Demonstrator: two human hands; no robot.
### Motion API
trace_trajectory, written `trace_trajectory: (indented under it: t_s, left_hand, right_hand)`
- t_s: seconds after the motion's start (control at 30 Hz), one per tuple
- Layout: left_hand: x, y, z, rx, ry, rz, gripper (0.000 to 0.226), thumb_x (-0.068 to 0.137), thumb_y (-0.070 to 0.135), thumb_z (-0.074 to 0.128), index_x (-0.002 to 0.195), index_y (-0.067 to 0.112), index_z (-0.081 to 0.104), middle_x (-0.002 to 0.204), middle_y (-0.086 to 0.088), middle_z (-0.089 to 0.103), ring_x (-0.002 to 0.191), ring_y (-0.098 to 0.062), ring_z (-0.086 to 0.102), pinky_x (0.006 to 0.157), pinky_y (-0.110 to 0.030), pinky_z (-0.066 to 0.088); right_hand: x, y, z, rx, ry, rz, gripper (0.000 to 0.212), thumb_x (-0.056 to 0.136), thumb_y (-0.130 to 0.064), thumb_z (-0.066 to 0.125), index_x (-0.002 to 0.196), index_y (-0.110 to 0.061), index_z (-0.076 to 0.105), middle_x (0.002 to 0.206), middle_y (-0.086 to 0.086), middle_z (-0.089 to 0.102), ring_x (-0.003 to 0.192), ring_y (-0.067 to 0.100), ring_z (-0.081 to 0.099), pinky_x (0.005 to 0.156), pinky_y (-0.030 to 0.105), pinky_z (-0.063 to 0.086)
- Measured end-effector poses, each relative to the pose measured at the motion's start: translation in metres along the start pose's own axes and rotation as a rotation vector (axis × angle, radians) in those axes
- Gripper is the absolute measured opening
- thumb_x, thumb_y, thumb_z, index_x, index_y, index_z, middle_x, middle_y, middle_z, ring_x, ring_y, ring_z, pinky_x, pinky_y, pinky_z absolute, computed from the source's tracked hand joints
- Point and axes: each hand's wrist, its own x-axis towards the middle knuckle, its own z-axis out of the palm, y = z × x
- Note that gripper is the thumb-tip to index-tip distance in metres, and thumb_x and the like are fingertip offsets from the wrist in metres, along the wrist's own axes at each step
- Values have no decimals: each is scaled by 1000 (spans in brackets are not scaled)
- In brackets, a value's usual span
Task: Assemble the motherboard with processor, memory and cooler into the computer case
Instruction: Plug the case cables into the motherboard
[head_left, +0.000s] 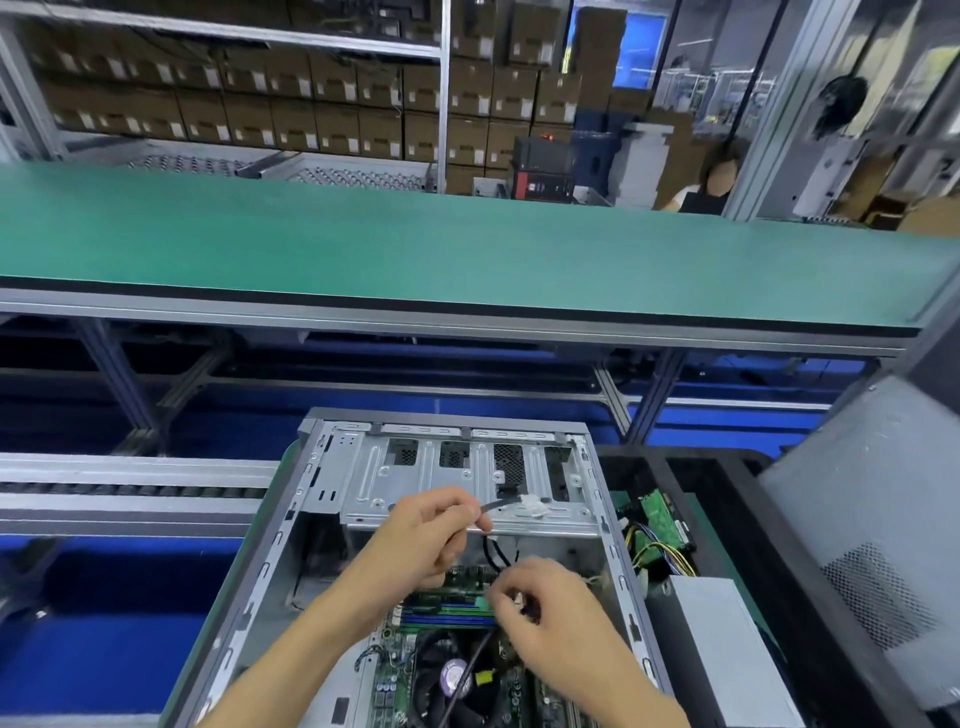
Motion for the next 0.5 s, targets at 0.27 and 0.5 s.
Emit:
trace_trajectory:
  t_s: [0.27, 0.5]
  left_hand:
    - [-8, -2, -5, 151, 21, -74, 28, 92, 25, 49, 67, 22, 61, 54, 5, 36, 49, -11, 28, 47, -21, 25]
    - [-12, -10, -3, 432, 78, -85, 22, 98, 29, 54, 81, 29, 68, 66, 7, 62, 58, -7, 53, 59, -20, 42]
  right_hand:
    - [9, -10, -25, 1223, 216, 231, 50, 105, -16, 30, 100, -5, 78, 80, 20, 70, 58, 17, 55, 46, 25, 40]
    - [12, -8, -13, 1096, 209, 193, 39, 106, -24, 45, 96, -17, 81, 80, 16, 71, 58, 17, 58, 44, 27, 45]
